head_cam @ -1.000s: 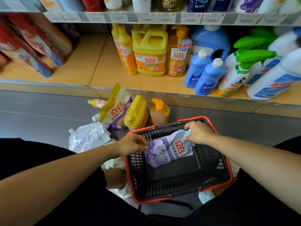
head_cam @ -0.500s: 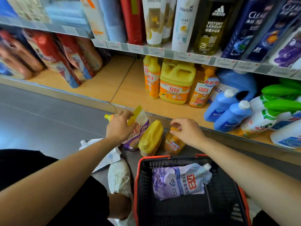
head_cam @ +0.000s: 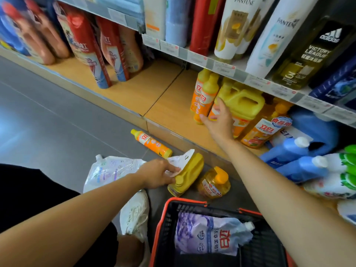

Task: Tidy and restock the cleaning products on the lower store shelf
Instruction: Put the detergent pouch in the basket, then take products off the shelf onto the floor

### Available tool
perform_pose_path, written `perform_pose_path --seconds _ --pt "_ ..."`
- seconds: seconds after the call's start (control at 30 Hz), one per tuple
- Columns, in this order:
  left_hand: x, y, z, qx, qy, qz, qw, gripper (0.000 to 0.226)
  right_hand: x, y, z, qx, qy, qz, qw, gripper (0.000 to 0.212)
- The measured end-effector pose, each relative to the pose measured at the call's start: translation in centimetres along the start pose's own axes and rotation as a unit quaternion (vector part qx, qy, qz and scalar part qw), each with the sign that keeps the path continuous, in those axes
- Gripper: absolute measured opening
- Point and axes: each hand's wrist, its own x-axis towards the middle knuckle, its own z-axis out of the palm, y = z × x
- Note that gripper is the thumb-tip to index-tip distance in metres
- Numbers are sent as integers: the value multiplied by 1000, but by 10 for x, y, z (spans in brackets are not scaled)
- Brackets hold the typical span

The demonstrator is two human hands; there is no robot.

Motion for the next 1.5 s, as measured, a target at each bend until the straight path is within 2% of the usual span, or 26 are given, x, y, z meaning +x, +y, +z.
perform_pose_path --seconds 0.13,0.23,0.27,0.4,0.53,0.7,0.87,0.97,1.1,1.17,1.23,1.3,1.4,1.5 --pt "3 -1 -2 -27 2 -10 1000 45 42 -29 7 71 25 50 996 82" --pt "4 0 -3 -84 24 -18 996 32 58 -43 14 149 40 93 984 65" --pt "4 0 -4 -99 30 -19 994 29 61 -47 15 141 54 96 984 59" --pt "5 0 -7 -136 54 -36 989 25 57 -54 19 -35 128 35 990 31" --pt "8 1 -14 -147 106 -56 982 28 37 -56 17 -91 111 -33 989 19" --pt "13 17 -29 -161 242 -16 957 52 15 -59 -16 -33 63 -91 993 14" --pt "9 55 -47 -195 311 91 926 96 -13 -92 -71 45 -26 -143 988 14" --pt "-2 83 -56 -232 301 183 906 107 -35 -105 -105 122 -75 -121 982 12" --pt "-21 110 -61 -275 264 258 888 85 -66 -107 -145 233 -99 -43 966 10" --pt "-32 119 -62 -275 239 266 893 82 -80 -102 -164 255 -94 -12 962 10" --pt "-41 124 -61 -241 221 262 908 85 -95 -95 -181 229 -99 11 968 10" --pt "-47 129 -62 -154 235 253 926 87 -107 -89 -198 184 -106 18 977 15" --pt "-55 138 -70 -26 258 251 933 86 -124 -82 -221 137 -134 3 981 14" --pt "-61 145 -75 -41 202 262 943 84 -141 -78 -235 90 -137 -36 986 16"
